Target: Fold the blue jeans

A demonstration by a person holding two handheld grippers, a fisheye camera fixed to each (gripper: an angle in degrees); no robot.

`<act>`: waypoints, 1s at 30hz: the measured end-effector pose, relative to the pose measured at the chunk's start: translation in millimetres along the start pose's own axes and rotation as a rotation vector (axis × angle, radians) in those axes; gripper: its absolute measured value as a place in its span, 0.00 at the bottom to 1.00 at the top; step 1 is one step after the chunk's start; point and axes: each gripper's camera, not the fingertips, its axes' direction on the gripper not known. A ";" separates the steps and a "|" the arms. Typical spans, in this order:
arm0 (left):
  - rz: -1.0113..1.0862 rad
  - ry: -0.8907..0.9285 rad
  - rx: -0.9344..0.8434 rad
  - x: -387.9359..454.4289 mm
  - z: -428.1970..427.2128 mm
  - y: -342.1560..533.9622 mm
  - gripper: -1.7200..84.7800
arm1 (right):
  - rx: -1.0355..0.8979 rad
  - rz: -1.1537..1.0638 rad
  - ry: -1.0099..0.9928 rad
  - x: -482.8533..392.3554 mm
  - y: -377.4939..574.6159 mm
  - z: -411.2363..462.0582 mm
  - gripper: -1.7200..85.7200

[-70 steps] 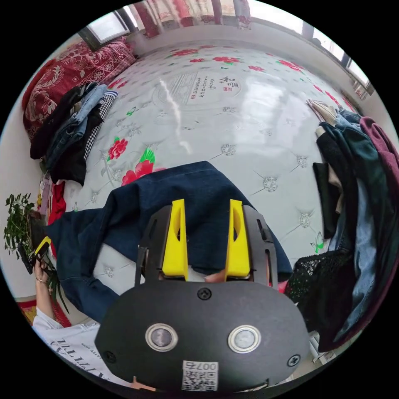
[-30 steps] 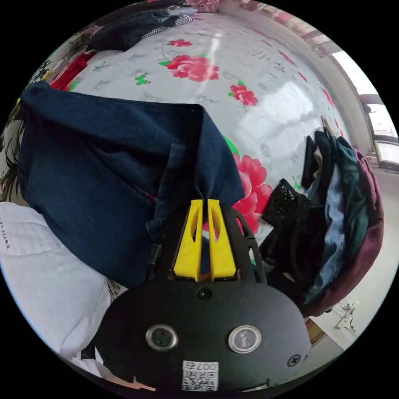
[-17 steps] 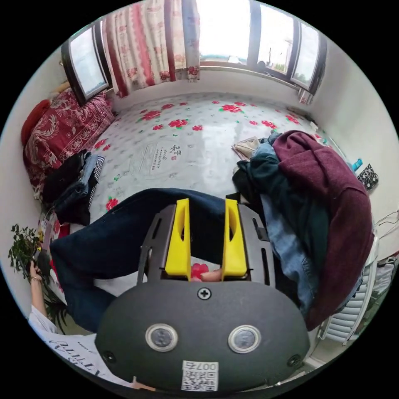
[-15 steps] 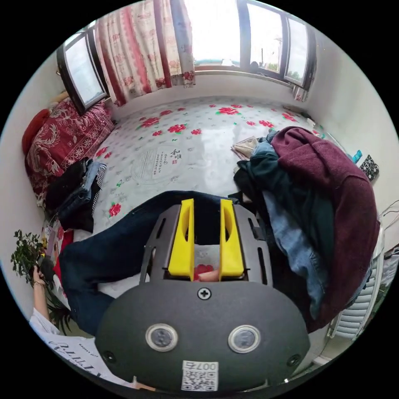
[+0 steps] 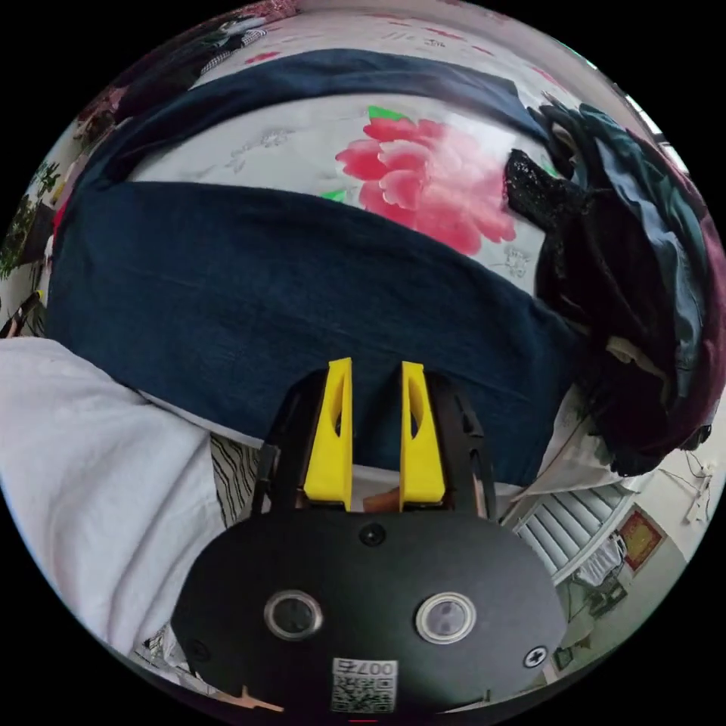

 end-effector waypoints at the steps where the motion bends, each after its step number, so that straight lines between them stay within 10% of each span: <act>1: 0.039 -0.061 -0.096 8.3 25.3 0.6 0.08 | 0.029 -0.012 0.007 1.6 5.5 -1.4 0.11; 7: 0.055 -0.041 -0.080 9.0 33.4 -1.4 0.07 | -0.120 0.161 -0.131 54.4 5.1 3.2 0.09; 20: 0.152 0.016 0.285 22.5 -30.0 -195.3 0.12 | 0.385 0.186 -0.242 94.2 -204.3 -115.1 0.11; 30: 0.465 -0.126 0.075 126.9 75.0 -317.2 0.11 | 0.149 0.239 -0.111 112.5 -375.6 -62.3 0.13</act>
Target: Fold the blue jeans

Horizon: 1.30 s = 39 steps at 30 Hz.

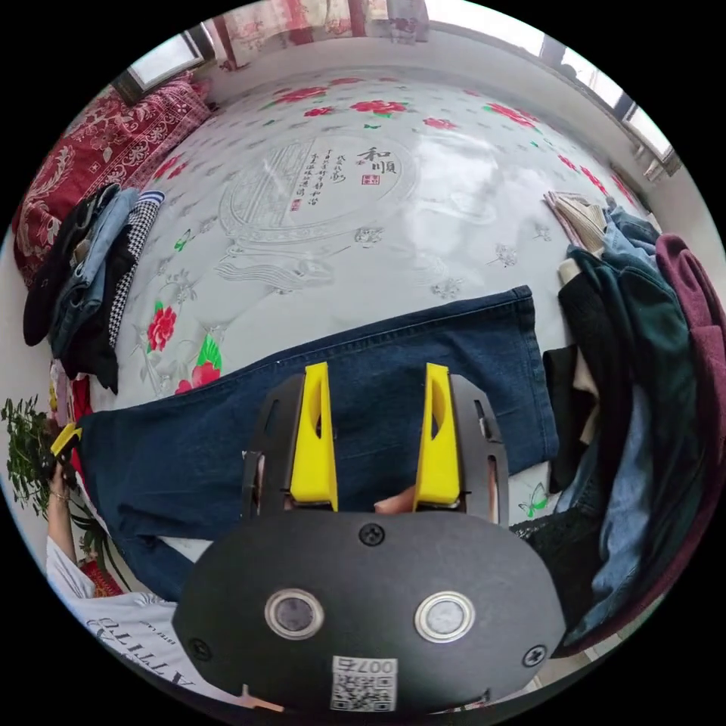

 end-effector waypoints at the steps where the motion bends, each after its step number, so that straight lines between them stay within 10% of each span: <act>1: 0.046 -0.049 -0.017 15.5 9.8 -2.1 0.08 | -0.046 -0.001 0.015 1.0 -3.4 12.1 0.13; 10: 0.045 -0.142 0.043 33.8 -25.5 6.9 0.01 | 0.138 -0.039 -0.070 30.3 40.7 -38.9 0.02; 20: -0.146 -0.065 0.417 24.0 -202.7 174.9 0.01 | 0.704 -0.051 -0.232 96.6 326.4 -231.2 0.02; 29: -0.184 0.056 -0.039 69.1 -128.9 349.4 0.01 | 0.135 0.290 -0.257 160.5 596.7 -130.3 0.05; 39: -0.431 0.184 -0.072 35.5 -77.0 381.0 0.01 | 0.285 0.068 -0.293 143.9 605.9 -140.5 0.12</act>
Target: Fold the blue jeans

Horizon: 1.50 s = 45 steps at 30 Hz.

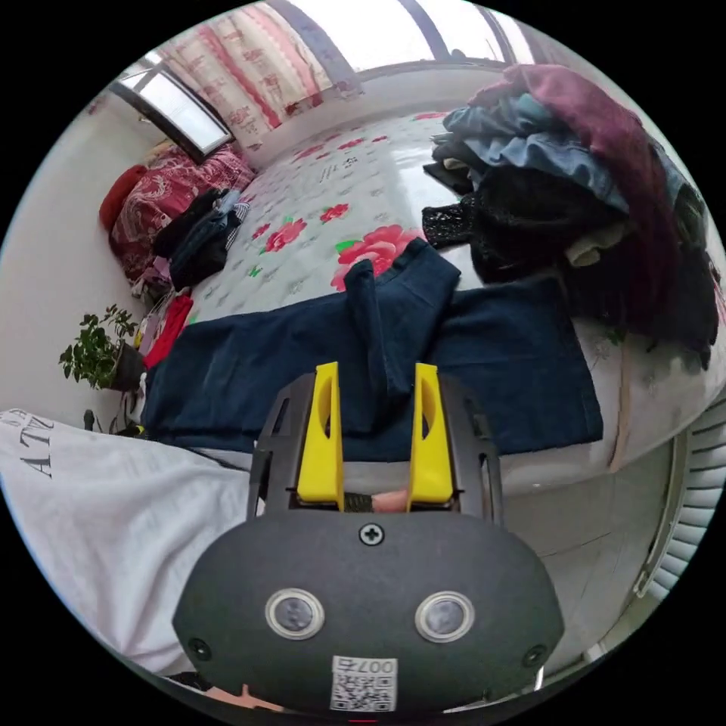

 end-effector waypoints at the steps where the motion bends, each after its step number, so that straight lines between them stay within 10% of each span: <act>1: 0.017 -0.013 0.008 0.4 -4.3 -0.8 0.01 | -0.006 -0.029 0.012 -5.6 -4.6 4.3 0.12; 7: 0.008 0.030 0.086 -16.5 -31.9 0.1 0.01 | -0.146 -0.026 0.220 5.8 -44.0 55.6 0.05; 16: -0.023 0.178 0.230 -54.9 -77.5 33.2 0.01 | 0.376 0.150 -0.011 117.3 42.0 -136.8 0.02; 22: -0.103 0.141 -0.045 -63.4 19.4 42.7 0.01 | 0.012 0.495 0.036 210.6 93.3 -61.7 0.02; 30: -0.131 0.200 0.041 -104.6 -8.4 38.5 0.02 | 0.150 0.535 -0.011 230.1 118.6 -100.3 0.07; 45: -0.623 0.639 0.236 -244.1 2.5 91.6 0.16 | 0.376 0.892 -0.130 287.9 181.7 -79.7 0.11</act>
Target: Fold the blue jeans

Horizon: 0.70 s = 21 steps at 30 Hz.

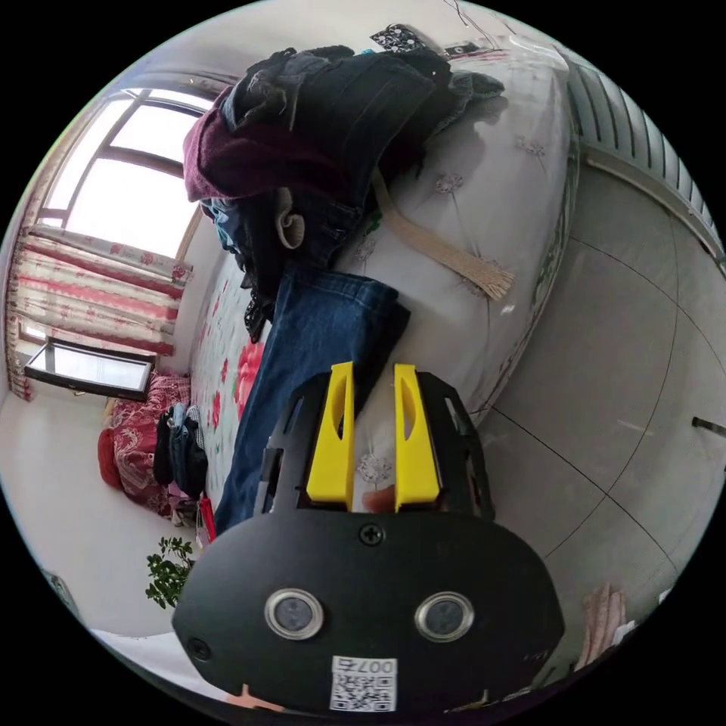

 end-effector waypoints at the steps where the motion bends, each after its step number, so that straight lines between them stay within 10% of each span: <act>1: -0.012 0.022 0.007 -4.2 0.3 -3.4 0.17 | 0.008 0.018 -0.006 1.1 0.7 -0.1 0.10; 21: -0.143 0.102 0.101 -39.1 10.7 -59.2 0.18 | -0.060 0.003 -0.105 -51.8 16.5 42.7 0.03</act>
